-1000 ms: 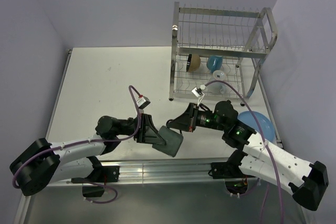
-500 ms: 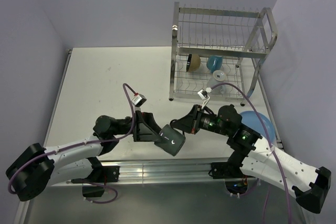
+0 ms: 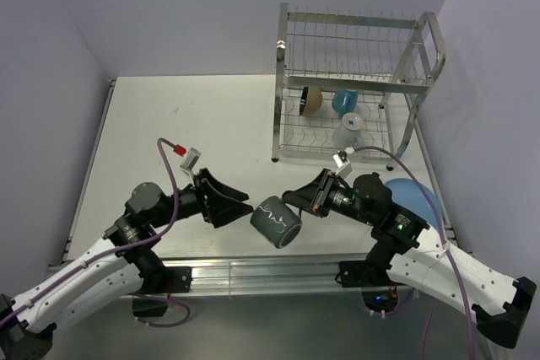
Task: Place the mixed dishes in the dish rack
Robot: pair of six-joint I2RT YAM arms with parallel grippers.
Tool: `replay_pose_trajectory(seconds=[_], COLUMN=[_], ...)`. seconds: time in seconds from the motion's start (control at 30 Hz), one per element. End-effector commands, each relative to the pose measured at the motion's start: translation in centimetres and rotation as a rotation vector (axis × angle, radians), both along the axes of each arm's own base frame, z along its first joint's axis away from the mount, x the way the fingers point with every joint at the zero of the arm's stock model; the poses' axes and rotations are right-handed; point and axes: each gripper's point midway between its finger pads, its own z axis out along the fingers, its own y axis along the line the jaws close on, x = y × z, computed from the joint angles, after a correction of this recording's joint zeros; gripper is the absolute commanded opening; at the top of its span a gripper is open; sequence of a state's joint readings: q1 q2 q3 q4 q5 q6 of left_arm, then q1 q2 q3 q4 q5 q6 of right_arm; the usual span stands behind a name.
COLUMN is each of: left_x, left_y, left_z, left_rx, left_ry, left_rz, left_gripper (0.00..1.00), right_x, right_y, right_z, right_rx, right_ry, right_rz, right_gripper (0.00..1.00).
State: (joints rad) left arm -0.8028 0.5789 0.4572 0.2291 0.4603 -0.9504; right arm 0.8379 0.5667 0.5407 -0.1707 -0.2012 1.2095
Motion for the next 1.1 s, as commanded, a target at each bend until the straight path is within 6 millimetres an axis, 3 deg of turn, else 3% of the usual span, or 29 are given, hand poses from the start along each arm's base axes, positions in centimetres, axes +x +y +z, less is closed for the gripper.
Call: replay_pose_trajectory(seconds=[0.0,0.2,0.27,0.3,0.5,0.73,1.07], left_x=[1.9,3.2,2.3,2.1,-1.2,-1.1,-0.7], left_y=[0.7,0.5,-0.1,-0.5,-1.2,-0.9,-1.5], left_z=[-2.8,-4.5,-4.8,-4.0,-3.6,-3.4,-2.8], left_rx=[0.150,0.244,0.246,0.208,0.117,0.117,0.077], left_ry=[-0.050,-0.050,-0.054,-0.080,-0.132,-0.124,-0.150], left_rz=[0.121,0.173,0.105,0.082,-0.108,-0.082,-0.065], left_gripper=[0.99,0.99,0.98,0.98,0.98,0.98,0.98], right_x=[1.2,2.0,2.1,2.1,2.4,2.5,3.3], right_y=[-0.1,-0.3,-0.1,-0.1,-1.4,-3.6,-5.7], right_z=[2.1,1.6,1.1,1.2,-0.2,-1.6,-0.6], right_rx=[0.159,0.245,0.271,0.285,0.338,0.399,0.560], right_ry=[0.137,0.236,0.275,0.282,0.338,0.399,0.472], right_rz=[-0.110,-0.172,-0.175,-0.176,-0.243,-0.337,-0.440], right_gripper=[0.00,0.00,0.00,0.00,0.00,0.00,0.00])
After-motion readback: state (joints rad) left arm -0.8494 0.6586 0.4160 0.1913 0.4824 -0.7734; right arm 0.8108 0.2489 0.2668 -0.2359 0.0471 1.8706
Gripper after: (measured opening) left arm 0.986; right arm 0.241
